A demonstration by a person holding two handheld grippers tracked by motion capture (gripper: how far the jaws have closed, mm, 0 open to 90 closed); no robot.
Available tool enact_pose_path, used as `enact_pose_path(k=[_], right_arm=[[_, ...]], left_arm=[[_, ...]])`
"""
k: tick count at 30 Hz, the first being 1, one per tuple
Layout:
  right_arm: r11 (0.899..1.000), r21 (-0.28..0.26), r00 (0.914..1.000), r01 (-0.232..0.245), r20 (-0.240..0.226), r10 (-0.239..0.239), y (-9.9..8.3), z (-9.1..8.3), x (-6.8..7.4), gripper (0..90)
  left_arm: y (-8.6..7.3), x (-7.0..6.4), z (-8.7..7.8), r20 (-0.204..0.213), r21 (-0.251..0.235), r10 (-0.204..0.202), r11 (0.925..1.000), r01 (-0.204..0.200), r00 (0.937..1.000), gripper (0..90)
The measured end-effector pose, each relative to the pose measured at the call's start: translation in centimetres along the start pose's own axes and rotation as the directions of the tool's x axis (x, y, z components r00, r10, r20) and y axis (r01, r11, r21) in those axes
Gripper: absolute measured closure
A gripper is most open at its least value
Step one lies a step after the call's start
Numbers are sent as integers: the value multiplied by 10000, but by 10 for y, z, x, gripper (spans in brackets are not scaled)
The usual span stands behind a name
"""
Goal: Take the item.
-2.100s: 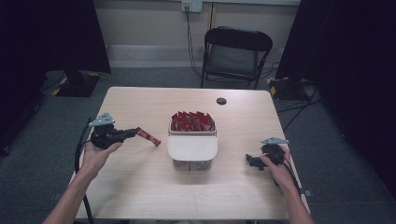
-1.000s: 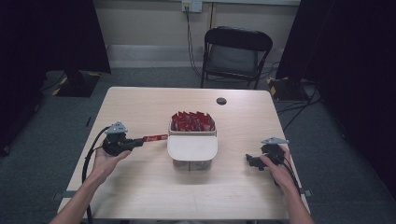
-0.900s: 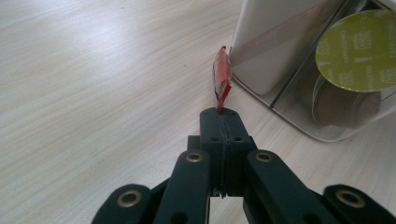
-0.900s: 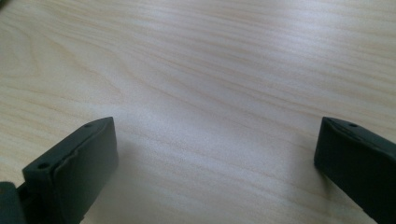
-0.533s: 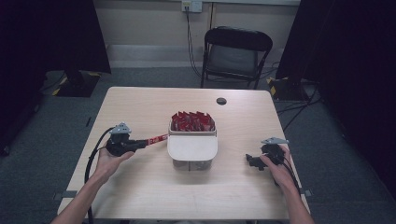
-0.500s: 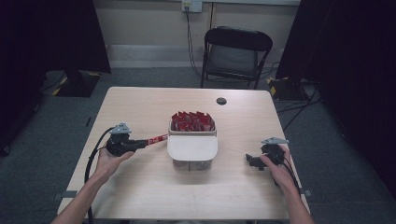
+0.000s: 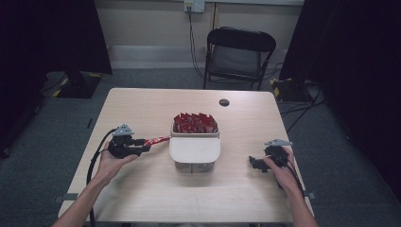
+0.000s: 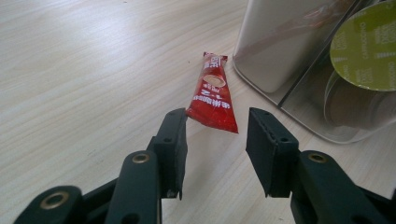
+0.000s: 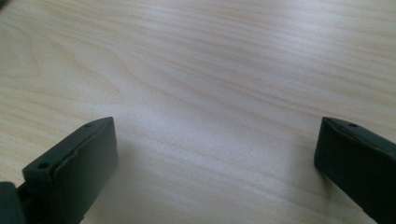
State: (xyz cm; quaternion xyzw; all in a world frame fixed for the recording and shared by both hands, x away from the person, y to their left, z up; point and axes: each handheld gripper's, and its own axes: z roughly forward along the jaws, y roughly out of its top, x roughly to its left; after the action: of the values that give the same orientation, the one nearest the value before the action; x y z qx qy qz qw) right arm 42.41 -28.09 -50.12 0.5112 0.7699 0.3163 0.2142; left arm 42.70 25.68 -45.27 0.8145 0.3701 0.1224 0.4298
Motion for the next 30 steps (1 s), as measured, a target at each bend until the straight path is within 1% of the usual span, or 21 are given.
enact_pose_path(k=[2,3,5,6,11,13,15,17,19,21,24,27,30], right_arm=[[10000,1,10000,0,1,0,0,0,0,0],[10000,1,10000,1,1,-1,0,0,0,0],[10000,1,10000,0,3,0,0,0,0,0],[10000,0,10000,1,1,-1,0,0,0,0],[10000,1,10000,2,-1,-2,0,0,0,0],[10000,2,10000,1,1,-1,0,0,0,0],[10000,0,10000,0,0,0,0,0,0,0],[10000,1,10000,1,0,-1,0,0,0,0],[10000,0,10000,0,0,0,0,0,0,0],[10000,1,10000,2,1,-2,0,0,0,0],[10000,0,10000,1,0,-1,0,0,0,0],[10000,0,10000,1,1,-1,0,0,0,0],[10000,1,10000,-1,1,1,0,0,0,0]], left_arm=[[0,0,-1,-116,-27,18,10000,-18,9999,538],[1,0,-2,-227,-5,67,10000,-67,9997,507],[3,0,-3,-490,-41,45,10000,-47,9988,431],[3,0,-5,-457,-118,-44,9999,39,9989,401],[3,1,-9,-341,-248,44,9997,-53,9994,368],[5,-1,-9,-192,-280,-2,9996,-4,9998,348],[7,-2,-11,-152,-324,106,9994,-111,9998,319],[9,-2,-12,-260,-395,-75,9992,65,9996,285],[9,2,-14,-468,-384,-224,9990,206,9987,255],[8,6,-17,-719,-283,-285,9992,265,9970,231],[4,13,-24,-913,-197,-412,9990,395,9950,215],[1,18,-30,-1156,-279,-697,9974,669,9909,214],[-1,23,-35,-1447,-430,-963,9949,910,9848,195]])
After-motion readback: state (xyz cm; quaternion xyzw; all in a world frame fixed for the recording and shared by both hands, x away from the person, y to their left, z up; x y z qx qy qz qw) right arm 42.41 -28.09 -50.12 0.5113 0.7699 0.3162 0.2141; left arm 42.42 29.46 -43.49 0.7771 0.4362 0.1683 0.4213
